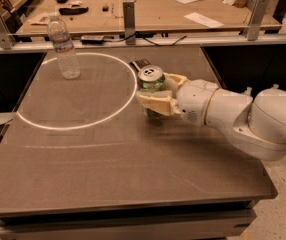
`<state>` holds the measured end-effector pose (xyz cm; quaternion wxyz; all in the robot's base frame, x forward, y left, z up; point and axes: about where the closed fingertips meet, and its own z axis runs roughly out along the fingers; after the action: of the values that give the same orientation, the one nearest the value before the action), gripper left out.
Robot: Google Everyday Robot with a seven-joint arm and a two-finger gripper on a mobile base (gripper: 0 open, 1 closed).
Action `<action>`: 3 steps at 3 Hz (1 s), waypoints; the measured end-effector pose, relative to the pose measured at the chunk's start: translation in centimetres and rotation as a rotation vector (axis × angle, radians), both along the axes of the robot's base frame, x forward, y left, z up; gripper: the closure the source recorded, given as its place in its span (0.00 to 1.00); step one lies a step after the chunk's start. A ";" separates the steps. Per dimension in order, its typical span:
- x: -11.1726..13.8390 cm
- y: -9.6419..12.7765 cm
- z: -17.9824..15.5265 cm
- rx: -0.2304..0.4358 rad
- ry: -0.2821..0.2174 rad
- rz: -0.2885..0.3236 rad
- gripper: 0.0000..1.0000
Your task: Move green can near rxbar chocolate
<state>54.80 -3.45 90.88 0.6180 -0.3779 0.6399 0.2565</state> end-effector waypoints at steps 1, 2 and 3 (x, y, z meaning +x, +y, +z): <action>0.1 -3.0 0.3 -0.049 -0.015 -0.109 1.00; -0.2 -5.3 0.8 -0.089 -0.032 -0.205 1.00; -0.8 -7.1 1.4 -0.123 -0.053 -0.279 1.00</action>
Offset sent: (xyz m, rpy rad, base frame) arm -0.0077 -0.0874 0.0134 -0.1358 -0.0489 -0.3318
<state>54.03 -10.56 92.28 0.6400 -0.3290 0.6842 0.1186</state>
